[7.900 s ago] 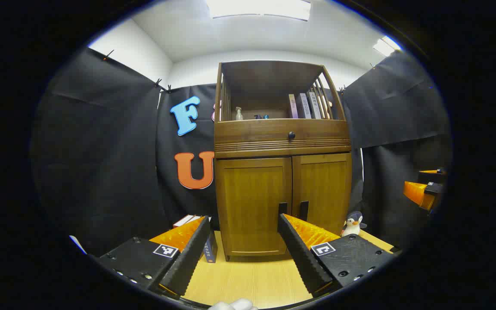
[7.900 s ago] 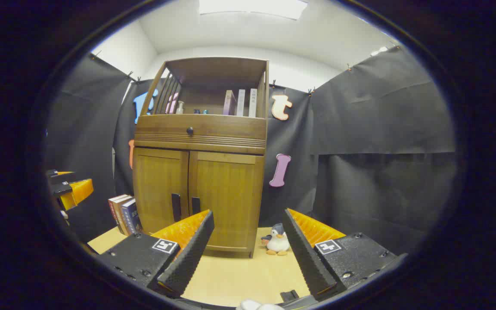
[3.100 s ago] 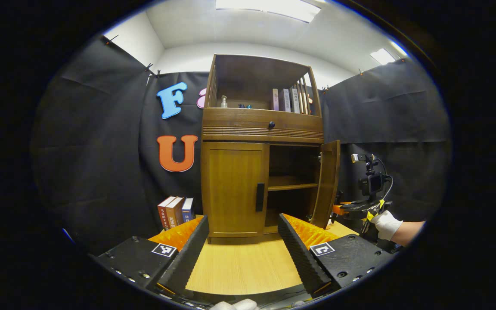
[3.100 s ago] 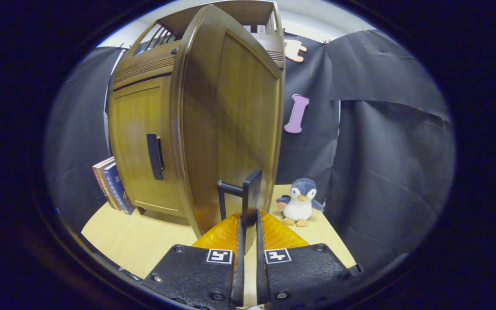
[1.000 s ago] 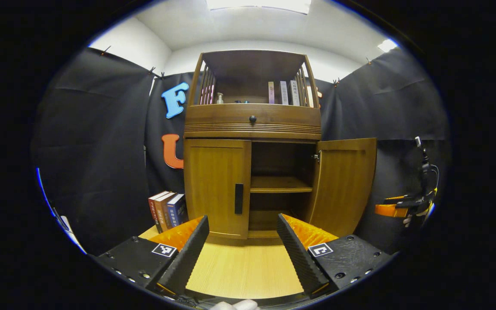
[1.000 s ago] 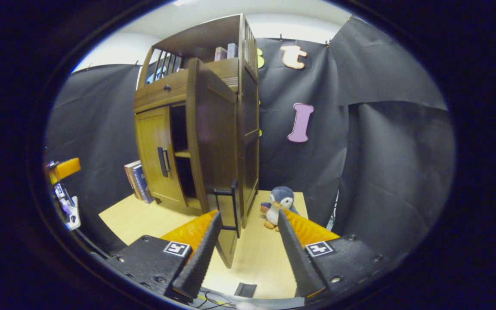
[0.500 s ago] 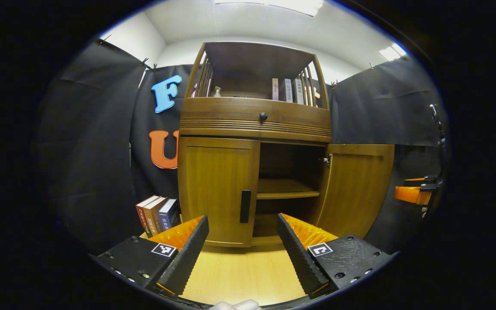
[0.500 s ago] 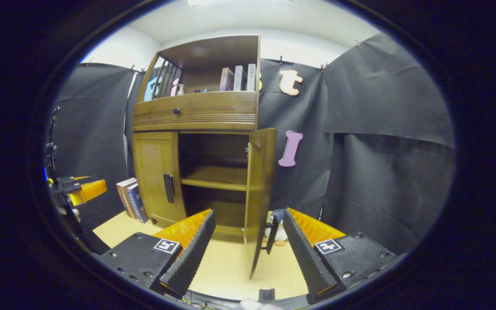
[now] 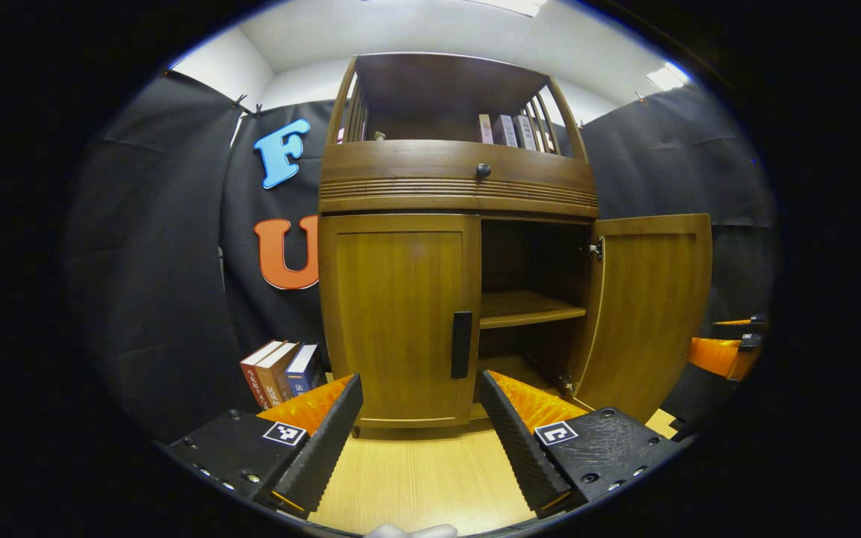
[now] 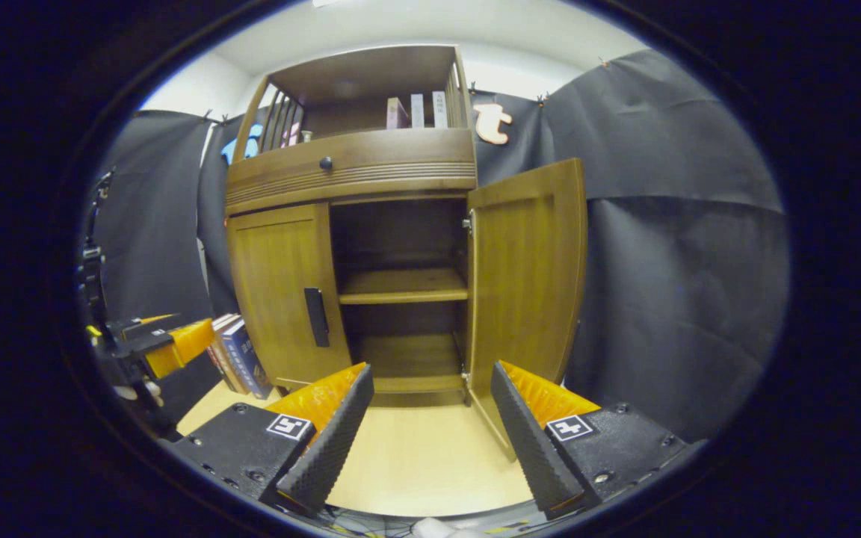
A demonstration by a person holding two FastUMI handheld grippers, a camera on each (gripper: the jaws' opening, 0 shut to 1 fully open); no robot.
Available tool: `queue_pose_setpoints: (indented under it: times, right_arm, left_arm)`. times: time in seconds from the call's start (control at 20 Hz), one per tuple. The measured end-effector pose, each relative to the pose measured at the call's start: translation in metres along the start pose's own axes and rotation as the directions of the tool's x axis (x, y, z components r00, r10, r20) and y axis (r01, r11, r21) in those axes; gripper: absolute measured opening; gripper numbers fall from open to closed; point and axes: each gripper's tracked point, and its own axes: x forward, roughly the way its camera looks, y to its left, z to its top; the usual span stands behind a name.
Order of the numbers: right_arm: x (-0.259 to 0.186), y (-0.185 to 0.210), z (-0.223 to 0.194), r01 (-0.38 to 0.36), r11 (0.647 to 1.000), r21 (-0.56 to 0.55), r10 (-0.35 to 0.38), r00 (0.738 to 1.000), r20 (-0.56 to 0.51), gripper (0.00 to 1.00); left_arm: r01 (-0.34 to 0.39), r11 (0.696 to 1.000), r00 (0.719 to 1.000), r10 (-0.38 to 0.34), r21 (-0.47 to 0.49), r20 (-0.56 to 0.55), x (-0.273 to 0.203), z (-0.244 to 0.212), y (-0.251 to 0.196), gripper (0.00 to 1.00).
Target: Open the right door of the double-door shoe cabinet with the right hand, and open the left door with the left hand.
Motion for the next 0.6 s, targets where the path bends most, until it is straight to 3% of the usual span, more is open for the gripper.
queue_pose_setpoints:
  times: [0.2, 0.6]
  right_arm:
    - [-0.003, -0.001, 0.012, 0.043, 0.999, -0.032, -0.043, 0.999, 0.003, 1.0]
    - [-0.002, -0.011, 0.021, 0.128, 0.989, -0.074, -0.13, 0.991, -0.026, 1.0]
  left_arm:
    - [0.063, 0.998, 0.998, -0.063, -0.024, 0.019, 0.052, -0.002, -0.023, 0.95]
    - [0.07, 0.998, 0.997, -0.069, -0.011, 0.025, 0.177, -0.031, -0.053, 0.95]
